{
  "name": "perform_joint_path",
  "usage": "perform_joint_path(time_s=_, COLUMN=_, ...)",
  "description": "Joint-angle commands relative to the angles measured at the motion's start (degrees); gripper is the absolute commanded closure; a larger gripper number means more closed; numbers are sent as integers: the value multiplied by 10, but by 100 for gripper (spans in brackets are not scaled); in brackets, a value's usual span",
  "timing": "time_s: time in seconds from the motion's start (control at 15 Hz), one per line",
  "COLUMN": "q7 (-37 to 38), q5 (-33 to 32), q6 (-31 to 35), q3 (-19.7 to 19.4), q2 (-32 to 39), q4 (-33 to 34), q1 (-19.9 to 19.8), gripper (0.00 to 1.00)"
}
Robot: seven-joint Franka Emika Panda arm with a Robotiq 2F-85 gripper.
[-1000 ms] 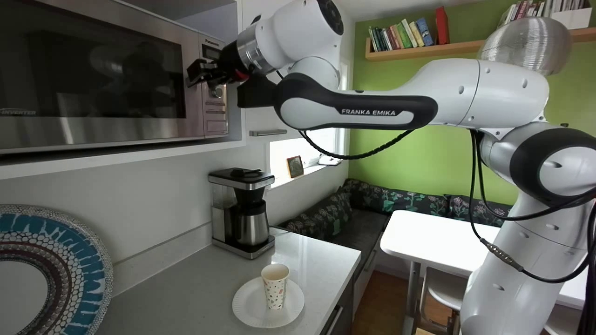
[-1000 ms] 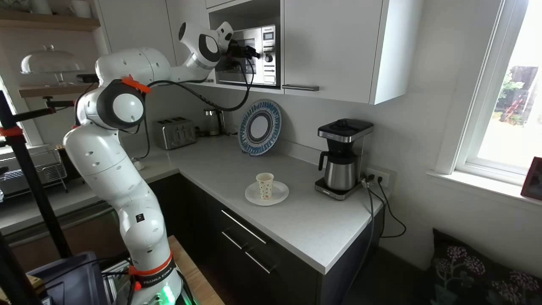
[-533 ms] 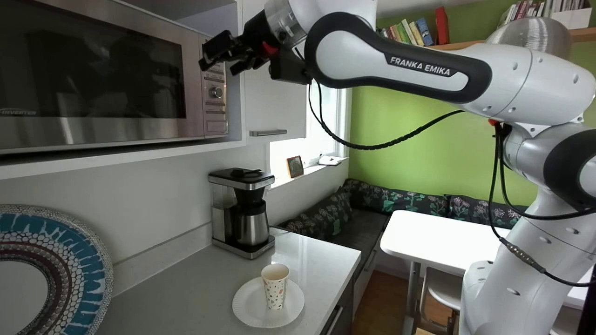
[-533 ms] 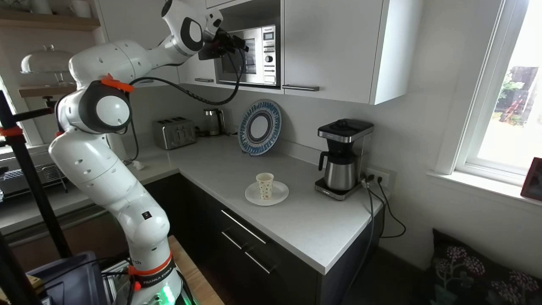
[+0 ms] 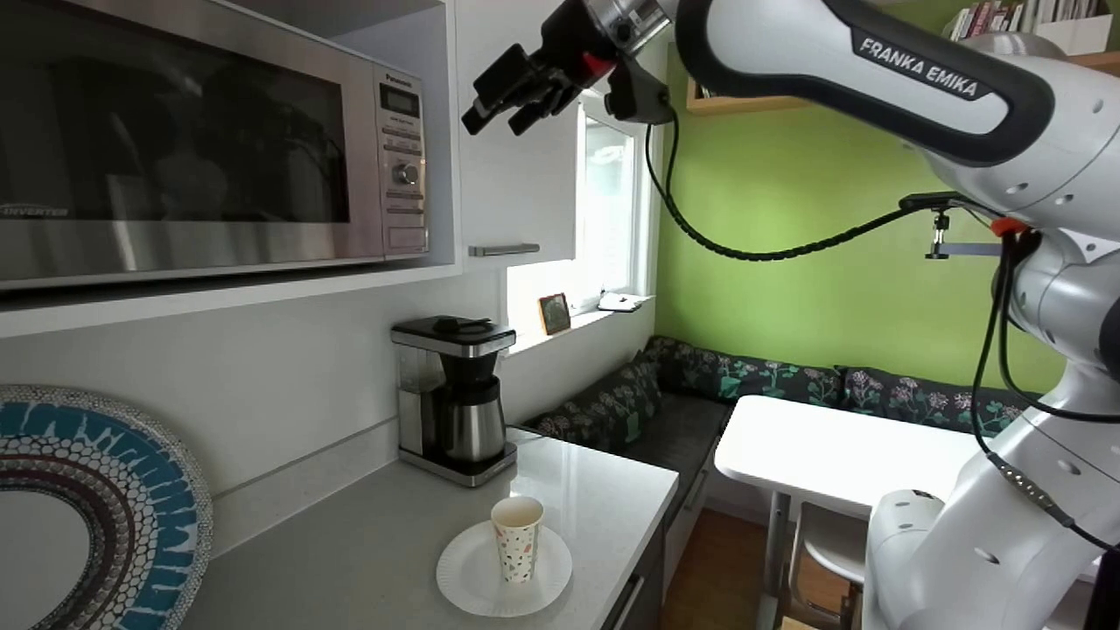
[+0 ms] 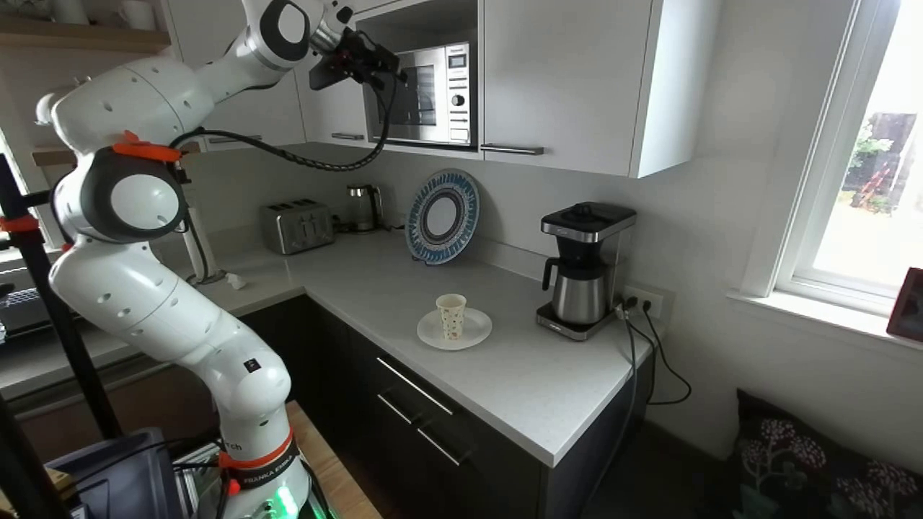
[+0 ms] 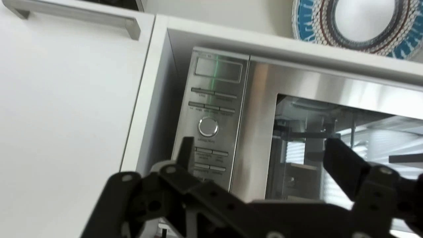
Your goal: Close the microwave door
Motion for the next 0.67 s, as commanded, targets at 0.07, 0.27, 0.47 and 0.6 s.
perform_joint_path(time_s=0.07, q7=-17, q5=40, q6=-126, q3=-9, q2=-52, q4=-11, q1=18, gripper=0)
perform_joint_path(time_s=0.27, q7=-19, q5=41, q6=-160, q3=-12, q2=-83, q4=-16, q1=20, gripper=0)
perform_joint_path(time_s=0.47, q7=-28, q5=37, q6=-185, q3=-16, q2=-110, q4=-19, q1=19, gripper=0)
perform_joint_path(time_s=0.6, q7=-28, q5=38, q6=-198, q3=-20, q2=-127, q4=-21, q1=16, gripper=0)
